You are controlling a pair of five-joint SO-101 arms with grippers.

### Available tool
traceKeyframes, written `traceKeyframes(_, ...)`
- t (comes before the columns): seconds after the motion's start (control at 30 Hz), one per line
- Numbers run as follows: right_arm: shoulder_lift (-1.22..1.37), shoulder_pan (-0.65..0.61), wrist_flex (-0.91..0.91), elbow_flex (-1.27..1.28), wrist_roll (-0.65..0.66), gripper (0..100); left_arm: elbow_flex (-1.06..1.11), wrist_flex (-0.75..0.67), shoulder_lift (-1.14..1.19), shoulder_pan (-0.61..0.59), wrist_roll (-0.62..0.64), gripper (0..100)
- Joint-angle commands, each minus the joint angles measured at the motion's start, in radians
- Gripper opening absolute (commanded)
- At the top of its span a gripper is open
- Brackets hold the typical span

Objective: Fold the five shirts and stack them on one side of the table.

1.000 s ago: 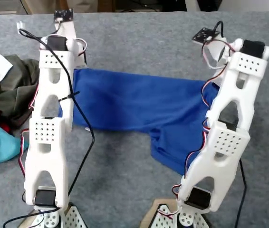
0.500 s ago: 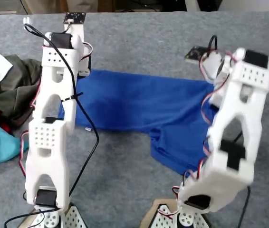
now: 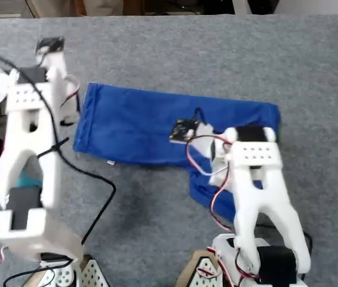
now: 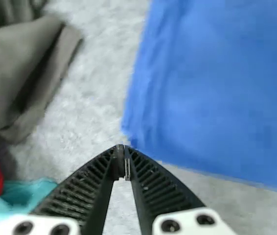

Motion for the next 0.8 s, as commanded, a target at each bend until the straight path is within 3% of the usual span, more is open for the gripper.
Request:
traceKeyframes(0.0,-0.038,-0.062,-0.014,0.005,-0.018,11.8,0.338,-0.265,-0.111,-0.061,-0.018,2)
traceKeyframes(0.27,0.173,-0.090,-0.143,-0.002,-0.069,11.9,0.677,-0.649,-0.134,-0.103,-0.014,2)
traceKeyframes(0.4,0.306,-0.093,-0.186,-0.027,-0.094,11.9,0.663,-0.667,-0.130,-0.103,-0.014,2)
traceKeyframes(0.67,0.328,-0.093,-0.210,-0.012,-0.103,11.1,0.661,-0.669,-0.128,-0.103,-0.015,2)
traceKeyframes(0.77,0.329,-0.093,-0.247,0.002,-0.109,2.4,0.661,-0.669,-0.128,-0.103,-0.015,2)
